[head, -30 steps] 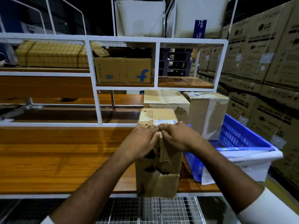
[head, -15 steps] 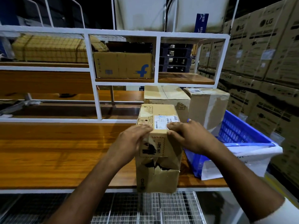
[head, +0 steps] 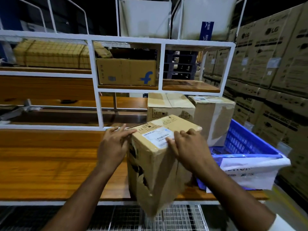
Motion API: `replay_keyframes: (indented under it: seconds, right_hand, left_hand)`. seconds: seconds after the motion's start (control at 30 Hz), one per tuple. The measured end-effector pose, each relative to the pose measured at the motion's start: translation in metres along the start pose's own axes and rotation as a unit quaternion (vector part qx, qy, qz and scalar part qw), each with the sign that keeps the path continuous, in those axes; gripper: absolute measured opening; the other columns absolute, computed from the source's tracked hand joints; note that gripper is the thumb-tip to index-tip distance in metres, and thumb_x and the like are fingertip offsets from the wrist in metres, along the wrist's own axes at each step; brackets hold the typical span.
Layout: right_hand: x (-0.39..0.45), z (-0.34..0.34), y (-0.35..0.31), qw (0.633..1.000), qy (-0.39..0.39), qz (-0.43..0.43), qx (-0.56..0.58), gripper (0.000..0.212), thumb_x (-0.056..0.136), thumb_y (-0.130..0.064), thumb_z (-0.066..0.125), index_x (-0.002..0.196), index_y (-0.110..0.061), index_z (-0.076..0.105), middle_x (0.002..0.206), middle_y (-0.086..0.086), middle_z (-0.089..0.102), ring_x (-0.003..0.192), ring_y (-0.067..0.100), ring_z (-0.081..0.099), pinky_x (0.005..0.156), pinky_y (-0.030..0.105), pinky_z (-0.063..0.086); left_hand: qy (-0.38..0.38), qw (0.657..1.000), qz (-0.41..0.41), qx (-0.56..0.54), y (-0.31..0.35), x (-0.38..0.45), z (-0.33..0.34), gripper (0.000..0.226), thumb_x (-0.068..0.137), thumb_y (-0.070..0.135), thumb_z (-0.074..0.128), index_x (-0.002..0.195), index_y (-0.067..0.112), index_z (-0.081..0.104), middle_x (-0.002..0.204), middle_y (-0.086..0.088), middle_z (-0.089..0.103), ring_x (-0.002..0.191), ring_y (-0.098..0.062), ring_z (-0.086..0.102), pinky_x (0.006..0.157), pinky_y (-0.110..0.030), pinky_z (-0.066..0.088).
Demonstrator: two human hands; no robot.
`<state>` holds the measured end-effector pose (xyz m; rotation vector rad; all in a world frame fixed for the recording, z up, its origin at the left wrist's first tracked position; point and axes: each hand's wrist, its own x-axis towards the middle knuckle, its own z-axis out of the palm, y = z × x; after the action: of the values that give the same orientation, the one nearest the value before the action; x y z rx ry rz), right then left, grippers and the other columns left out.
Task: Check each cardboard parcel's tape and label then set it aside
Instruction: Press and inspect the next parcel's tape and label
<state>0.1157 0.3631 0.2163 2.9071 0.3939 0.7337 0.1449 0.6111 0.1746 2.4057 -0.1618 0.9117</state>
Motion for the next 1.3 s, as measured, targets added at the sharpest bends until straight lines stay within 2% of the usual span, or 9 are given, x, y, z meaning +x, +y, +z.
replay_keyframes:
  seconds: [0.07, 0.17, 0.3, 0.4, 0.57, 0.73, 1.07, 1.17, 1.3]
  right_hand:
    - [-0.005, -0.002, -0.022, 0.999, 0.034, 0.009, -0.04, 0.066, 0.099, -0.054, 0.012, 0.102, -0.017, 0.067, 0.091, 0.009, 0.071, 0.081, 0.026, 0.061, 0.062, 0.034, 0.037]
    - [-0.006, 0.002, -0.036, 0.996, 0.078, -0.003, -0.035, 0.059, 0.098, -0.05, 0.024, 0.091, -0.015, 0.071, 0.075, 0.01, 0.07, 0.063, 0.026, 0.059, 0.052, 0.031, 0.033]
    - [0.005, 0.005, 0.007, 0.992, 0.069, -0.087, 0.065, 0.054, 0.094, -0.06, 0.029, 0.13, -0.035, 0.061, 0.121, -0.01, 0.068, 0.105, 0.019, 0.057, 0.077, 0.035, 0.043]
    - [0.014, 0.015, 0.061, 0.986, -0.02, 0.014, 0.165, 0.069, 0.085, -0.079, 0.028, 0.142, -0.043, 0.046, 0.154, -0.013, 0.037, 0.143, 0.023, 0.026, 0.113, 0.05, 0.027]
    - [0.012, 0.045, 0.076, 0.909, -0.091, 0.116, 0.391, 0.093, 0.071, -0.079, 0.052, 0.152, -0.041, 0.027, 0.156, 0.005, 0.035, 0.135, 0.027, 0.04, 0.106, 0.048, 0.044]
    - [0.001, 0.059, 0.072, 0.902, -0.04, 0.135, 0.408, 0.103, 0.062, -0.083, 0.061, 0.151, -0.042, 0.028, 0.148, 0.004, 0.045, 0.128, 0.024, 0.045, 0.099, 0.043, 0.051]
    - [0.02, 0.041, 0.088, 0.872, -0.139, 0.077, 0.462, 0.089, 0.069, -0.074, 0.069, 0.143, -0.043, 0.032, 0.148, -0.005, 0.035, 0.124, 0.021, 0.046, 0.095, 0.043, 0.054]
    - [0.016, 0.05, 0.09, 0.894, -0.142, 0.064, 0.421, 0.116, 0.049, -0.07, 0.084, 0.146, -0.055, 0.021, 0.152, -0.007, 0.031, 0.132, 0.024, 0.039, 0.103, 0.051, 0.048]
    - [0.005, 0.052, 0.085, 0.905, -0.093, 0.077, 0.409, 0.118, 0.047, -0.064, 0.086, 0.146, -0.056, 0.022, 0.15, -0.007, 0.037, 0.133, 0.025, 0.036, 0.104, 0.055, 0.043]
  left_hand:
    - [-0.002, 0.997, -0.064, 0.05, 0.01, 0.009, 0.01, 0.04, 0.096, 0.02, 0.056, 0.128, 0.045, 0.061, 0.137, 0.005, 0.058, 0.12, -0.024, 0.053, 0.089, -0.041, 0.052]
    - [-0.028, 0.989, -0.123, -0.072, 0.014, 0.028, 0.02, 0.034, 0.099, 0.018, 0.051, 0.125, 0.034, 0.065, 0.122, 0.003, 0.068, 0.099, -0.014, 0.065, 0.072, -0.033, 0.059]
    - [-0.068, 0.968, -0.156, -0.183, -0.005, 0.047, 0.022, 0.031, 0.101, 0.024, 0.046, 0.119, 0.039, 0.067, 0.119, 0.004, 0.069, 0.097, -0.011, 0.066, 0.073, -0.031, 0.058]
    - [-0.107, 0.928, -0.201, -0.294, -0.01, 0.053, 0.02, 0.03, 0.102, 0.035, 0.043, 0.12, 0.038, 0.066, 0.121, 0.004, 0.067, 0.108, -0.015, 0.062, 0.084, -0.037, 0.057]
    - [-0.159, 0.874, -0.219, -0.403, 0.003, 0.053, 0.026, 0.038, 0.104, 0.03, 0.043, 0.142, 0.033, 0.047, 0.129, -0.002, 0.055, 0.106, -0.017, 0.061, 0.08, -0.036, 0.056]
    - [-0.074, 0.912, -0.171, -0.367, 0.001, 0.024, 0.027, 0.036, 0.102, 0.045, 0.039, 0.132, 0.039, 0.057, 0.135, 0.004, 0.057, 0.116, -0.014, 0.057, 0.092, -0.043, 0.053]
    - [-0.18, 0.884, -0.193, -0.387, 0.017, 0.023, 0.004, 0.037, 0.103, 0.032, 0.046, 0.139, 0.037, 0.049, 0.135, 0.004, 0.052, 0.109, -0.012, 0.055, 0.079, -0.034, 0.054]
    - [-0.253, 0.88, -0.141, -0.376, 0.015, 0.014, -0.003, 0.07, 0.081, 0.046, 0.073, 0.142, 0.044, 0.039, 0.131, 0.017, 0.046, 0.113, -0.008, 0.052, 0.082, -0.032, 0.057]
    - [-0.217, 0.928, -0.059, -0.297, 0.007, 0.002, -0.007, 0.091, 0.057, 0.031, 0.092, 0.135, 0.043, 0.047, 0.125, 0.028, 0.049, 0.116, -0.001, 0.053, 0.084, -0.025, 0.057]
